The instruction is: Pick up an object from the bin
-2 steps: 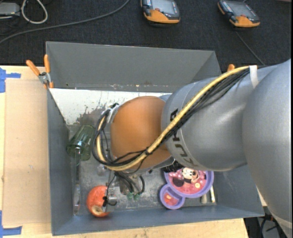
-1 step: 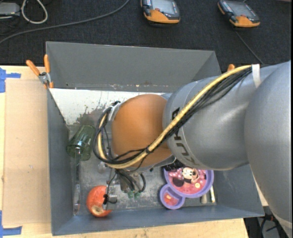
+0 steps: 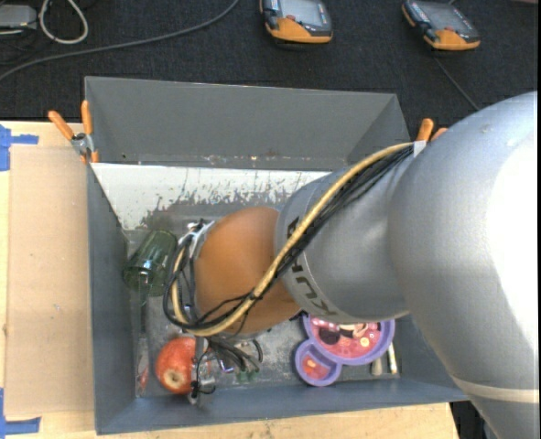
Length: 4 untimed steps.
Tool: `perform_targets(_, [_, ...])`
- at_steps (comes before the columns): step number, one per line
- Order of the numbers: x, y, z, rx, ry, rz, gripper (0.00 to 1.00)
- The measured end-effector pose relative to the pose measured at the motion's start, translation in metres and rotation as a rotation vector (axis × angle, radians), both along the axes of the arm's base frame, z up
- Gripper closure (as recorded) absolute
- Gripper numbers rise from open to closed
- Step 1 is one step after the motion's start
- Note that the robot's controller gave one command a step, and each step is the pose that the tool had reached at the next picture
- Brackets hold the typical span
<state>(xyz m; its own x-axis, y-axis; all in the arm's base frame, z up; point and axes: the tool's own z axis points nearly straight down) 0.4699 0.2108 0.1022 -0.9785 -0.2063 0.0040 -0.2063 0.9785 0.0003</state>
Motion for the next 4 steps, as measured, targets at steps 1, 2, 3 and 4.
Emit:
perform_targets(1, [-0.001, 0.003, 0.031, 0.000, 0.000, 0.032, 0.00])
perform_targets(2, [0.001, 0.003, 0.019, 0.002, -0.005, 0.090, 0.00])
perform_targets(3, [0.005, -0.010, -0.032, 0.007, -0.019, 0.057, 0.00])
perform_targets(4, [0.006, -0.010, -0.030, 0.009, -0.023, 0.056, 1.00])
